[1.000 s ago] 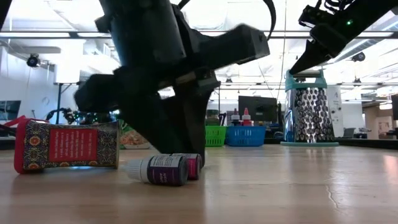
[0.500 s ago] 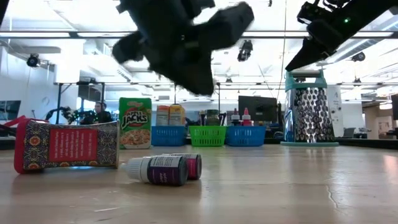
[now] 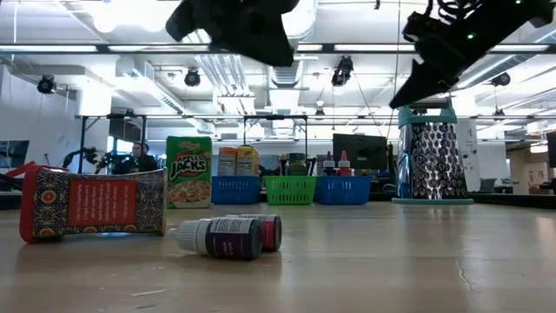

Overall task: Pick & Place Kitchen Items
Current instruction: Put the top small purple food bottle coloring into the right blue bin

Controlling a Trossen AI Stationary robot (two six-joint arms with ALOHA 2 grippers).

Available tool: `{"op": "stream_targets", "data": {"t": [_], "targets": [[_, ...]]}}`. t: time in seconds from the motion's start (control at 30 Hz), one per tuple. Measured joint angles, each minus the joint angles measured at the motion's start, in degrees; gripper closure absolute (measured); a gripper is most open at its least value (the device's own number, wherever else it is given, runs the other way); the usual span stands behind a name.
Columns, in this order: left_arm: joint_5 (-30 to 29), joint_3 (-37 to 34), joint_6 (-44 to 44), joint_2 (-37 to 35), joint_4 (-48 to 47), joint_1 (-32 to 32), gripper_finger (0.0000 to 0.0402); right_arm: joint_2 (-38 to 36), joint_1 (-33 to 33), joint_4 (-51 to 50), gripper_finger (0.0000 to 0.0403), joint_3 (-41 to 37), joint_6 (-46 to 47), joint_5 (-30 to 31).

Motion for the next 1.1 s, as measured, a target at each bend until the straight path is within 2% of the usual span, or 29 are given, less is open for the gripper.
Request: {"op": "stream_targets", "data": {"t": [0.13,0.2,0.3,0.4,0.6,1.1], "targets": [[5.5,-9.7,11.6,-3.0,19.6,1.9,0.0307,3.2,0.0,4.7,0.0394,0.0,-1.9,0.0],[10.7,-14.5,18.8,-4.3,31.8,3.0,0.0307,5.0,0.0,6.9,0.0394,0.0,-3.2,0.0],[22.0,-21.0,29.4,-5.5,49.8,4.9,0.0307,7.4,0.0,10.3,0.0394,0.0,-4.3,-0.1],[29.1,-25.4,35.3,-7.3,60.0,6.5,0.0307,9.2,-0.1,12.3,0.0394,0.0,-5.4,-1.2],[29.6,-29.7,39.7,-11.7,60.6,8.8,0.0307,11.0,-1.7,13.5,0.0394,0.5,-6.0,-5.7],[30.8,-39.8,43.2,-23.5,61.4,12.7,0.0307,11.4,-2.6,15.6,0.0394,4.5,-4.6,-6.1]]}}
